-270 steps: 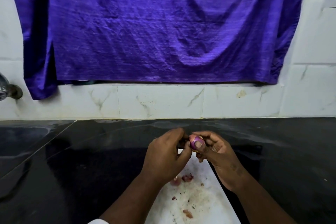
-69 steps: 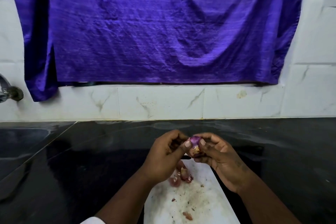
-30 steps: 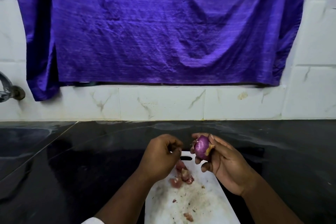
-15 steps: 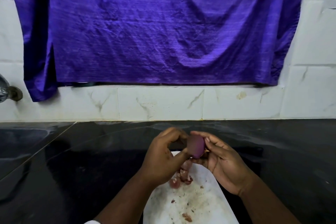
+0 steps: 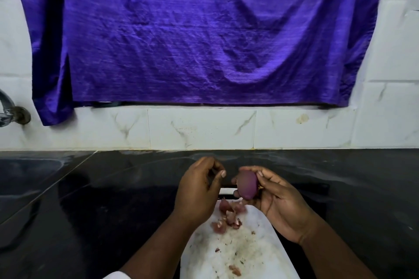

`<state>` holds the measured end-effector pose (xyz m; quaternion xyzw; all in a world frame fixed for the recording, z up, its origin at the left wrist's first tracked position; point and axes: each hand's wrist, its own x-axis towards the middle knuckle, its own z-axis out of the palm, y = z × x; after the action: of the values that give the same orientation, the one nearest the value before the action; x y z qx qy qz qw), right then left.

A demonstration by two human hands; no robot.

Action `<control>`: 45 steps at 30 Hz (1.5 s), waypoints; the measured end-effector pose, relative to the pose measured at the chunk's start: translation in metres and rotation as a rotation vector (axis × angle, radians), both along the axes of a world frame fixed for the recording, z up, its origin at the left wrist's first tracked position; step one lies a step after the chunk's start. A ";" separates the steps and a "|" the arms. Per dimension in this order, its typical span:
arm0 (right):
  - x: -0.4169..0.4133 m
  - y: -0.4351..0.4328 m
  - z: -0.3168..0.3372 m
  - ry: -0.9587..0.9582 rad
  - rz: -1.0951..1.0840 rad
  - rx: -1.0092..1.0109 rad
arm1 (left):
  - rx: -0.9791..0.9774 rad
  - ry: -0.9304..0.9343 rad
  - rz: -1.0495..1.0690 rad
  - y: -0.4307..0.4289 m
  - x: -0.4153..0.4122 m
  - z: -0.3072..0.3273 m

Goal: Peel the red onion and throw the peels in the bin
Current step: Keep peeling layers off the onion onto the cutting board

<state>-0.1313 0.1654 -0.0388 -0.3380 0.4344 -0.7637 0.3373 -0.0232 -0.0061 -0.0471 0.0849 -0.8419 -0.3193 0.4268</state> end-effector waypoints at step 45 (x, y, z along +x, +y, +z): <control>-0.003 -0.002 -0.007 0.193 -0.123 0.077 | 0.027 -0.030 -0.302 0.012 0.005 0.008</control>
<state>-0.1344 0.1634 -0.0456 -0.3694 0.5136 -0.7298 0.2591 -0.0183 0.0057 -0.0390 -0.0321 -0.8469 -0.3899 0.3602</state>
